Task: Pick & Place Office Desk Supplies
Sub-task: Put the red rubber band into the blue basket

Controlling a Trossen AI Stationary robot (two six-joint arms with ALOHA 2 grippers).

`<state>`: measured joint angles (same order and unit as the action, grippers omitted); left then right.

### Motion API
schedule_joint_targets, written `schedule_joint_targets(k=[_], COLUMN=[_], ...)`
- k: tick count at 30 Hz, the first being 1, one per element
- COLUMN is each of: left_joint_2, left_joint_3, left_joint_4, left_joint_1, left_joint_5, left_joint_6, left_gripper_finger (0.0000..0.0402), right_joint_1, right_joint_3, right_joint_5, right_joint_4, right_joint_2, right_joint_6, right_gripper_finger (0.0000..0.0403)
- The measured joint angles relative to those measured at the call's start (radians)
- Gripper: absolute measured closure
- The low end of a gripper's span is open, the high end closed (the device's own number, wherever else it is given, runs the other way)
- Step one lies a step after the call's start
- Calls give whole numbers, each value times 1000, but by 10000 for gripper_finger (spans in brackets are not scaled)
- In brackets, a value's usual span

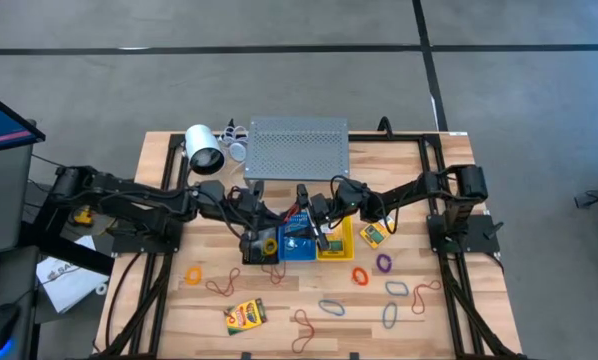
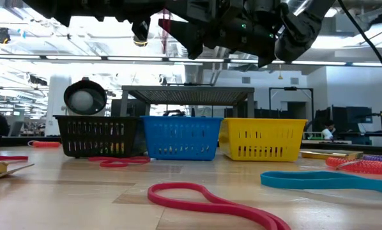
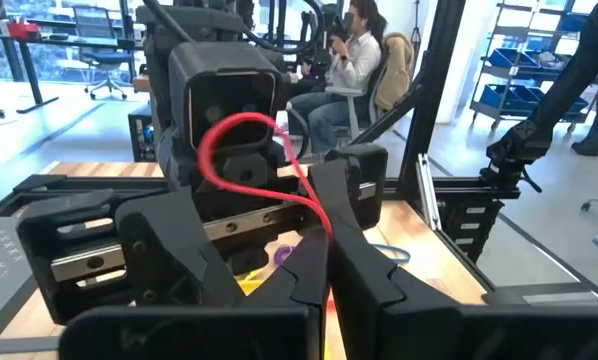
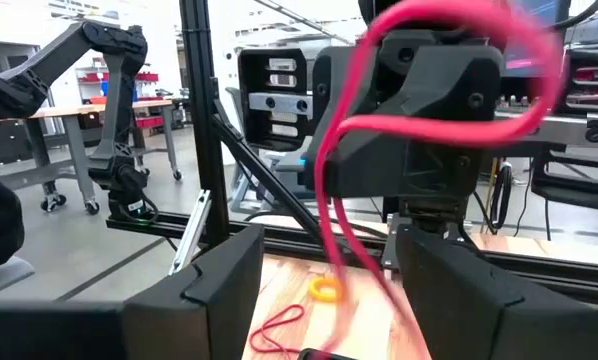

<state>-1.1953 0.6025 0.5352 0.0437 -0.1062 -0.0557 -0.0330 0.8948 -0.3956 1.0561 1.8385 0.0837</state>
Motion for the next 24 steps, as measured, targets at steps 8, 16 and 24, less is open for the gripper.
schedule_joint_targets(k=[8,16,24], left_joint_2=[-11,-11,-11], left_joint_3=[0,0,0], left_joint_4=[19,28,27], left_joint_1=[0,0,0], left_joint_5=[0,0,0], left_joint_6=[0,0,0], left_gripper_finger=[399,399,399], right_joint_1=[0,0,0], right_joint_3=[0,0,0], right_joint_5=[0,0,0], right_joint_4=[-5,-6,-7], right_joint_2=[0,0,-1], right_joint_6=[5,5,3], right_gripper_finger=[232,326,397])
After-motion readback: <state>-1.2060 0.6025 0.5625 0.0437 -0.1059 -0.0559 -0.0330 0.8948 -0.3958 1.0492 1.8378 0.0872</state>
